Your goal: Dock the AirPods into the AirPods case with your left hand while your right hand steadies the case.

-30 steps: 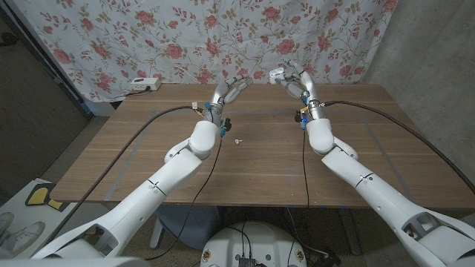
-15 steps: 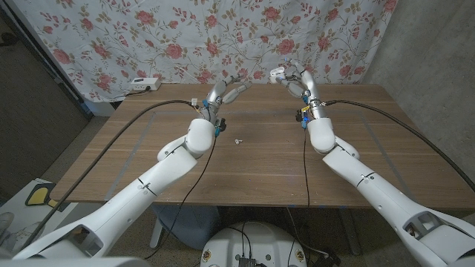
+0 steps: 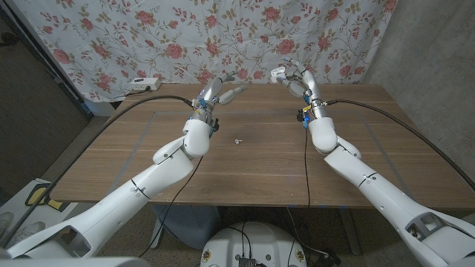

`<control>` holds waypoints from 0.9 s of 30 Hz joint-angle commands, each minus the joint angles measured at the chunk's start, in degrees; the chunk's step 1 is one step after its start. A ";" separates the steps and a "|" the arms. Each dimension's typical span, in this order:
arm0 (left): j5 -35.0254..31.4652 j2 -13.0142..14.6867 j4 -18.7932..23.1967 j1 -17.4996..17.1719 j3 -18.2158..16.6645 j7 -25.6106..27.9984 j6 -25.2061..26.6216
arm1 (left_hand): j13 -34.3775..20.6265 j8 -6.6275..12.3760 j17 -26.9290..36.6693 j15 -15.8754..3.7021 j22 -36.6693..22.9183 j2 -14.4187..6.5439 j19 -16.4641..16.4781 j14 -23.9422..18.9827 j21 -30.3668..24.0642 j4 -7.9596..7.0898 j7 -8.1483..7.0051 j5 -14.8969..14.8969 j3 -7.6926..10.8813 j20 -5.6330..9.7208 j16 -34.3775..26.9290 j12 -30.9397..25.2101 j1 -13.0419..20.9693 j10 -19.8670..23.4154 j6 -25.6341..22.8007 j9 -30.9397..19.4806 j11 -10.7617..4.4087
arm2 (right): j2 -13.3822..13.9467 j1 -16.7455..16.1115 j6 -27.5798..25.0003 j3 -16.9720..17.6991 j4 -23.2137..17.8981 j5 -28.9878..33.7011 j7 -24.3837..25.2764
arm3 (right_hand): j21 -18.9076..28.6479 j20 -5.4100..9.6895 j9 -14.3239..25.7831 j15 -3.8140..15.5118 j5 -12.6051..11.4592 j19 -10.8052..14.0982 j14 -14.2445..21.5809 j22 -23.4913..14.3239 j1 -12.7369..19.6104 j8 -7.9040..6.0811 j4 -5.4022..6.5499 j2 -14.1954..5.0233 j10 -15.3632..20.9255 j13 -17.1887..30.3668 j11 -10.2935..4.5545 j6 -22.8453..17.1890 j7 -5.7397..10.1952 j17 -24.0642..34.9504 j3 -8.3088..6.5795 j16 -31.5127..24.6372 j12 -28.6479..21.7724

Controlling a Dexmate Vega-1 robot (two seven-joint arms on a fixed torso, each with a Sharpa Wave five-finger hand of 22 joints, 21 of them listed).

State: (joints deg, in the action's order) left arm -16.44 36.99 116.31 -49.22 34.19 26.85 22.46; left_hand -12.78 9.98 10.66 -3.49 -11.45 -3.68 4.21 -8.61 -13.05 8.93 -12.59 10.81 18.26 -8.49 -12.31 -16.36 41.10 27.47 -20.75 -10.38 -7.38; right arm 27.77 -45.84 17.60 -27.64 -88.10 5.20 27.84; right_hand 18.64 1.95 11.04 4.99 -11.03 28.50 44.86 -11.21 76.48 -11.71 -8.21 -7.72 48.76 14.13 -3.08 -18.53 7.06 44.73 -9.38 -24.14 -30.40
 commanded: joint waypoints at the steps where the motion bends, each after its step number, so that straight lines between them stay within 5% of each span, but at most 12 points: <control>1: -7.76 2.87 4.63 0.36 1.40 -5.37 9.01 | 0.06 -0.10 0.00 -0.15 -0.05 0.03 0.08 -0.38 -0.35 0.14 -0.09 0.08 0.43 -0.08 -0.36 -0.37 0.67 0.73 0.47 -0.15 0.04 | -0.06 -0.67 -0.02 0.23 -0.42 -0.08 0.32 | 0.26 -0.16 0.18 8.84 -0.22 -0.39 0.21 -0.12 0.20 -0.46 -0.04 -0.45 7.14 1.06 -7.26 -0.75 0.01 0.23 0.01 0.08 -0.60; 6: -10.34 4.13 6.53 0.32 2.24 -7.61 12.42 | -0.09 -0.43 0.10 0.21 -0.02 0.38 -0.29 -0.20 -0.18 -0.22 0.04 -0.11 0.12 -0.33 -0.26 0.00 0.04 0.57 3.27 -0.11 -0.04 | -0.25 -0.72 -0.14 0.12 -0.48 -0.03 0.38 | 0.27 -0.14 0.18 8.84 -0.24 -0.40 0.24 -0.12 0.19 -0.49 -0.04 -0.46 7.16 1.08 -7.27 -0.88 -0.02 0.27 0.01 0.15 -0.63; 8: -13.13 4.18 5.87 -0.55 2.72 -4.06 10.99 | -0.15 -0.37 0.11 0.30 -0.02 0.44 -0.44 -0.11 -0.13 -0.33 -0.01 -0.14 0.05 -0.41 -0.21 -0.11 -0.16 1.08 3.88 -0.12 -0.48 | -0.39 -0.79 -0.47 0.18 -0.62 -0.12 0.50 | 0.27 -0.16 0.18 8.84 -0.24 -0.40 0.24 -0.12 0.19 -0.49 -0.04 -0.47 7.15 1.07 -7.27 -0.91 -0.03 0.27 0.01 0.21 -0.63; 18: -18.91 6.71 9.59 -0.30 3.87 -10.40 17.04 | -0.42 0.09 0.07 -0.19 -0.01 0.59 -0.35 -0.95 -0.15 -0.34 -0.02 -0.18 0.04 -0.39 -0.41 -0.62 -0.33 3.13 4.66 -0.14 -1.07 | -0.51 -1.00 -0.51 0.09 -0.60 -0.05 0.72 | 0.26 -0.18 0.18 8.84 -0.26 -0.46 0.29 -0.12 0.18 -0.49 -0.06 -0.46 7.19 1.13 -7.27 -1.04 -0.06 0.36 0.02 0.34 -0.71; 27: -24.42 9.43 11.14 1.63 6.13 -18.65 19.74 | -1.18 -0.37 0.00 -0.27 0.01 0.76 -0.80 -0.78 0.04 -0.13 0.43 -0.25 0.40 -0.54 -0.01 0.17 0.05 2.17 11.23 -0.32 -1.99 | -0.44 -1.58 -1.37 0.28 -1.67 0.07 1.14 | 0.24 -0.16 0.18 8.84 -0.27 -0.55 0.31 -0.12 0.15 -0.44 -0.05 -0.47 7.14 1.10 -7.28 -1.00 -0.06 0.42 0.03 0.44 -0.68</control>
State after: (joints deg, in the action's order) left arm -33.37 43.49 125.15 -49.30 37.85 16.42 37.80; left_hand -13.68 9.70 10.67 -3.99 -11.46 -3.37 3.99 -9.33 -13.05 8.93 -12.13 10.58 18.26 -8.71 -12.30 -16.51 40.80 30.17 -10.95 -10.55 -9.15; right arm 27.39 -46.83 17.01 -27.51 -88.81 5.13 28.46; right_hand 18.64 1.74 11.05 4.99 -10.98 28.29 44.86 -11.21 76.55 -11.71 -8.21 -7.64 48.76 14.13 -3.08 -19.16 7.06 45.00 -9.38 -23.69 -30.40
